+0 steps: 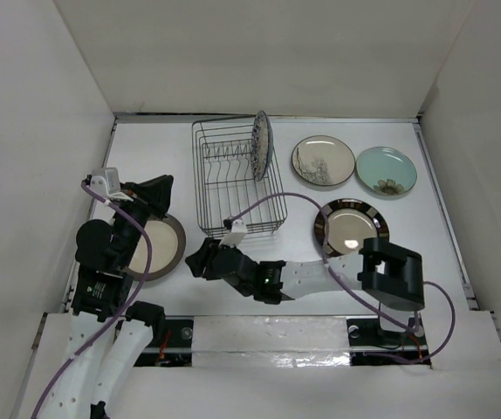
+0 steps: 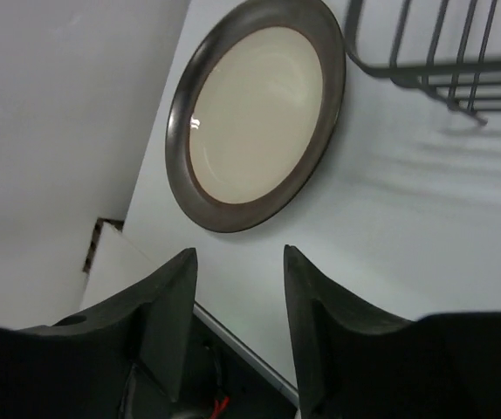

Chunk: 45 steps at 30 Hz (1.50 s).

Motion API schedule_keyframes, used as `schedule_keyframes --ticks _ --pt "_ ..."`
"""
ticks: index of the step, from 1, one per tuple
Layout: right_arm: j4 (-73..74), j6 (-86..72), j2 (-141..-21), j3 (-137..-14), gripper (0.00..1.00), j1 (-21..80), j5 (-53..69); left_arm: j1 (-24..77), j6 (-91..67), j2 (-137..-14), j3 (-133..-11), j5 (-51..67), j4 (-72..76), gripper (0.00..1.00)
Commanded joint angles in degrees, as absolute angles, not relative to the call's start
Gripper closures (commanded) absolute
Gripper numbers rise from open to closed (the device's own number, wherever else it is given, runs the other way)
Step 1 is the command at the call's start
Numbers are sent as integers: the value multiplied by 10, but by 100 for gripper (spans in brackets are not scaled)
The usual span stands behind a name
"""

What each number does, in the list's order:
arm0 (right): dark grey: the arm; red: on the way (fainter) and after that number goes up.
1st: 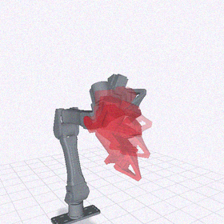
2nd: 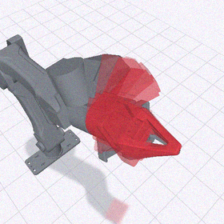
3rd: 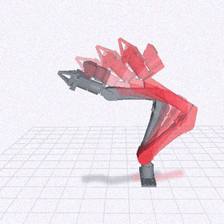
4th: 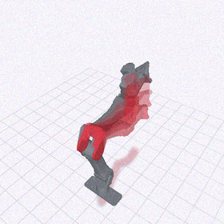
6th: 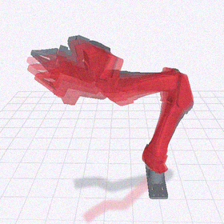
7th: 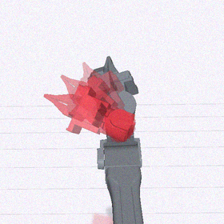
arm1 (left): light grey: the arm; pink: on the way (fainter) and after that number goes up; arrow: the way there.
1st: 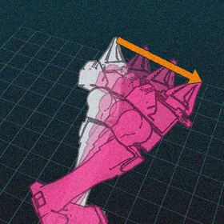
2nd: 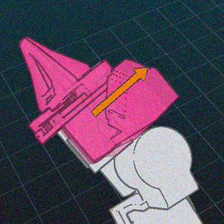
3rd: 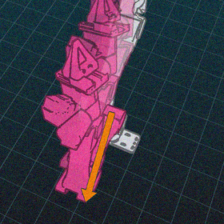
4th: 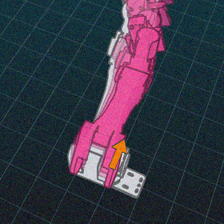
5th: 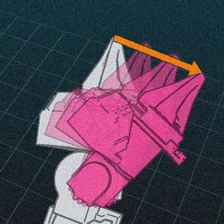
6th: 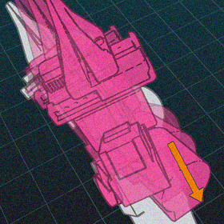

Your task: Load the plates into the dish rack

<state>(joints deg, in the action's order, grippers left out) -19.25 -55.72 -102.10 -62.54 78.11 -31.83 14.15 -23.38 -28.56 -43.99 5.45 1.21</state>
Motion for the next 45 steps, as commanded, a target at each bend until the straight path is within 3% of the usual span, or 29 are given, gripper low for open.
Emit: schedule_keyframes --ticks 1,2,19,23,32,40,43,44,45 --pt "-294 -714 -1070 -617 46 798 -381 140 -237 -268 -452 52 38 89" --pt "-302 -739 -1084 -620 42 798 -383 140 -237 -265 -450 51 37 89" --pt "-313 -894 -1255 -721 35 788 -392 163 -237 -258 -449 64 29 88" --pt "-367 -881 -1268 -699 48 766 -383 178 -236 -262 -455 64 23 88" --pt "-296 -788 -1317 -800 51 760 -381 188 -234 -263 -457 67 16 88" --pt "-310 -792 -1372 -831 61 744 -318 188 -236 -267 -455 76 18 88" --pt "-302 -779 -1375 -844 72 744 -323 188 -236 -267 -454 76 18 88" --pt "-302 -779 -1373 -844 85 744 -324 188 -235 -267 -454 76 18 88" --pt "-299 -782 -1371 -838 89 744 -330 188 -235 -267 -454 76 18 88"
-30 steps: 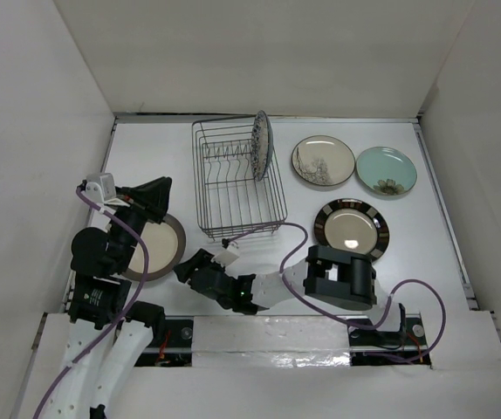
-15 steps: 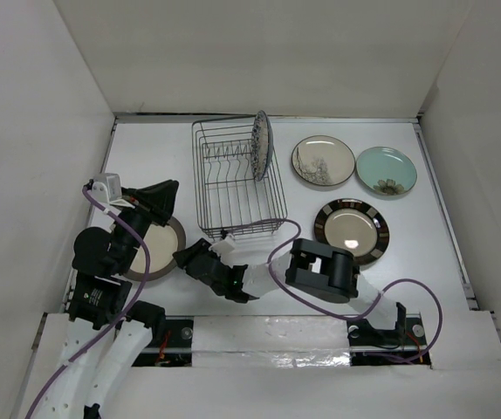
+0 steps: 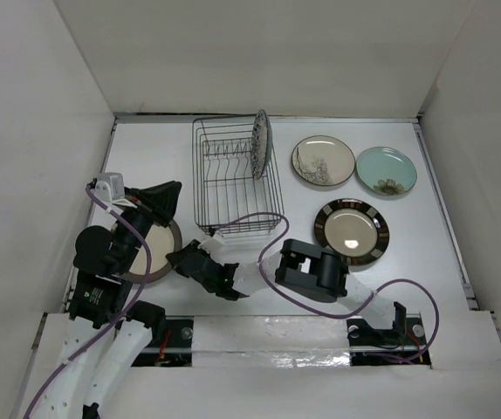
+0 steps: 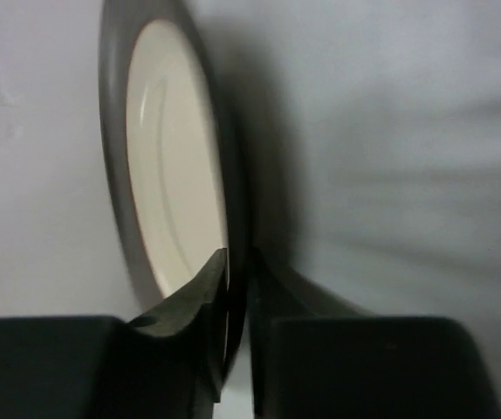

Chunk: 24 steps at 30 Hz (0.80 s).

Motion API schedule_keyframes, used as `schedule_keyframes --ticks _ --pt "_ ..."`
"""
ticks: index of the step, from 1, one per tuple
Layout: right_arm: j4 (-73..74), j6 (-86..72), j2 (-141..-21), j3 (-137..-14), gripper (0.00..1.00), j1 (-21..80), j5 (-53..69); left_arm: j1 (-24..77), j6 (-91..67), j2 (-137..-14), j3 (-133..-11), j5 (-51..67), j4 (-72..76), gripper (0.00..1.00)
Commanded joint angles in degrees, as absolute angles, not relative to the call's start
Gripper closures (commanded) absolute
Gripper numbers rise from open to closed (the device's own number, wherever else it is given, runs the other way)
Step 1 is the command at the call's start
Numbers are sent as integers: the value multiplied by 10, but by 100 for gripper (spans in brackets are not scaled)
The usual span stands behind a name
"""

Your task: Load the plates into the dish rack

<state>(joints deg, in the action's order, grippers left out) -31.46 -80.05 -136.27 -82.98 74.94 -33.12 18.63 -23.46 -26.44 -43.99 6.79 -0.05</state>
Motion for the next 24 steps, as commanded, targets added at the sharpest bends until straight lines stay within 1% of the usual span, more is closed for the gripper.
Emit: schedule_keyframes --ticks 1,2,4,6,11,14,19,24 --pt "-297 -786 -1367 -832 92 744 -337 188 -236 -267 -454 76 18 88" --pt "-299 -789 -1355 -824 96 751 -343 188 -236 -267 -454 76 19 88" --pt "-305 -795 -1341 -800 100 759 -358 188 -236 -267 -453 76 19 88" --pt "-308 -799 -1319 -782 100 773 -370 188 -236 -266 -453 74 20 88" --pt "-326 -782 -1246 -686 100 794 -409 188 -231 -262 -452 65 17 89" --pt "-309 -735 -1187 -653 100 810 -460 188 -229 -260 -454 56 17 88" --pt "-230 -627 -1121 -657 100 831 -561 188 -227 -260 -461 47 14 88" --pt "-299 -428 -1039 -643 100 879 -620 188 -222 -258 -506 53 1 83"
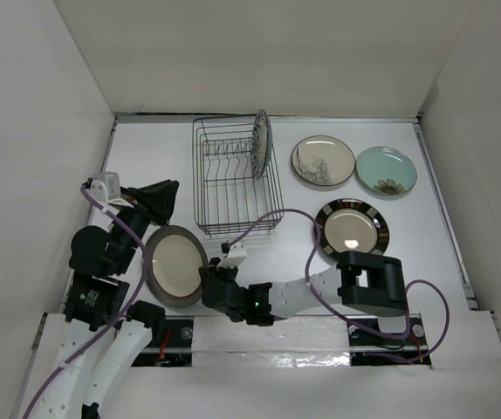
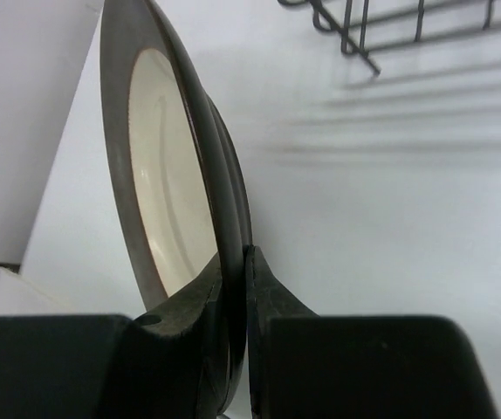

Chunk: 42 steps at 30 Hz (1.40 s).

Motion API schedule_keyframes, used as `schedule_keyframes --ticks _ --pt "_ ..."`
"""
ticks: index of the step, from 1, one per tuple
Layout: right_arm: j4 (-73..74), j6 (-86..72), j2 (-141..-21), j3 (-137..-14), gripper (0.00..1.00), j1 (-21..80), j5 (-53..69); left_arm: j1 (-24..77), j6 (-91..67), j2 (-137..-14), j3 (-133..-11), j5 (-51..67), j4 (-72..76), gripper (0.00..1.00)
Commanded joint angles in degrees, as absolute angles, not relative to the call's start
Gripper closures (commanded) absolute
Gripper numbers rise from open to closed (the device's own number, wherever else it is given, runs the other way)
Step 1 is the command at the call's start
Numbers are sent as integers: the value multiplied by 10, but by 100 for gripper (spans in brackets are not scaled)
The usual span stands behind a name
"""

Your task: Load the plates into the dish rack

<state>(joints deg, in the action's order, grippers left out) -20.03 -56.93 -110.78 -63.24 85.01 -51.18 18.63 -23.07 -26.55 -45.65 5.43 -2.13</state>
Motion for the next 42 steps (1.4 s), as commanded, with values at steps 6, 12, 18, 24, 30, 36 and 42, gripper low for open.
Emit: schedule_keyframes --ticks 6,12,18,24,30,36,42 --pt "-305 -267 -936 -663 100 896 -647 188 -236 -236 -563 89 1 70" --pt "-207 -208 -889 -741 100 839 -588 188 -231 -213 -605 73 -24 62" --pt "-125 -177 -860 -795 100 717 -546 188 -231 -200 -591 62 -28 57" --pt "-23 -81 -899 -925 100 614 -569 199 -233 -153 -504 36 17 55" --pt "23 46 -1002 -1086 100 560 -648 222 -219 -139 -463 15 16 54" --pt "46 108 -1117 -1203 100 524 -657 262 -207 -114 -421 -52 24 54" --pt "75 130 -1208 -1296 100 507 -663 274 -201 -108 -408 -83 21 55"
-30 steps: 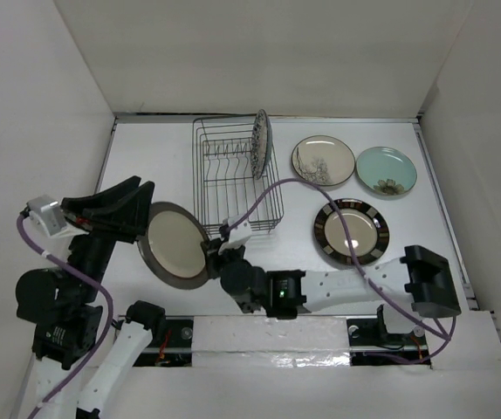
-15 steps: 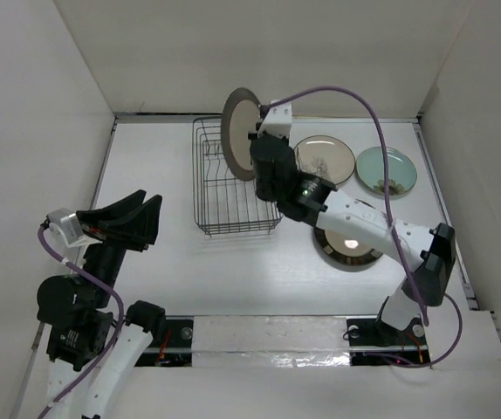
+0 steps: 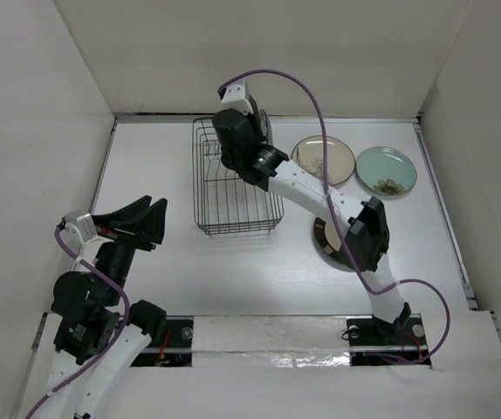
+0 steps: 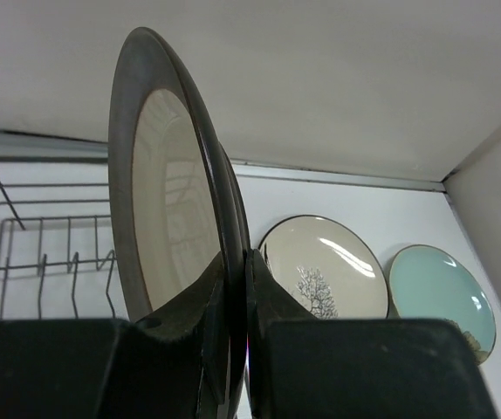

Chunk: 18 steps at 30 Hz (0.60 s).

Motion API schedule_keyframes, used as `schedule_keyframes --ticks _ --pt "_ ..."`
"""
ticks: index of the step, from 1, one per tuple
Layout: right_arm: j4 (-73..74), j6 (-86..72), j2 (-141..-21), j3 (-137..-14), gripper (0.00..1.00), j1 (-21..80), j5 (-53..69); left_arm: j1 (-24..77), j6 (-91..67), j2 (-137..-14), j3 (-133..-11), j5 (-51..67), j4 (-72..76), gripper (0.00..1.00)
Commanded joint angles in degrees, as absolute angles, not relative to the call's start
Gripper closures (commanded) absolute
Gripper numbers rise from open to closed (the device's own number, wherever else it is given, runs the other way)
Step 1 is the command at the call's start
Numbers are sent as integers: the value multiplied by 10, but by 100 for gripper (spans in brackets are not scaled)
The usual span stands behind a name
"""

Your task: Load the plates into the dish rack

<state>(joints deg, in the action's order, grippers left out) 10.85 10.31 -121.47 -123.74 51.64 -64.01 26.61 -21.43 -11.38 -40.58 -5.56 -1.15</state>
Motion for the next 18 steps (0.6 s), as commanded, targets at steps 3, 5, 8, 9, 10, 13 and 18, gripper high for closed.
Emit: schedule_keyframes --ticks 3,5,8,9,10,13,18 --pt "77 138 -1231 -1316 100 501 -668 279 -199 -113 -406 -84 18 55" --pt "78 139 -1237 -1321 100 501 -668 279 -198 -116 -406 -85 18 55" --pt "75 143 -1243 -1321 100 496 -670 285 -196 -120 -406 -88 18 55" --pt "74 144 -1244 -1321 100 496 -672 285 -196 -120 -405 -88 18 55" --pt "75 144 -1247 -1319 100 496 -672 285 -196 -122 -406 -88 18 55" --pt "74 142 -1252 -1311 100 490 -671 285 -197 -127 -405 -86 18 55" --pt "42 135 -1238 -1282 100 490 -670 285 -197 -132 -405 -86 18 55"
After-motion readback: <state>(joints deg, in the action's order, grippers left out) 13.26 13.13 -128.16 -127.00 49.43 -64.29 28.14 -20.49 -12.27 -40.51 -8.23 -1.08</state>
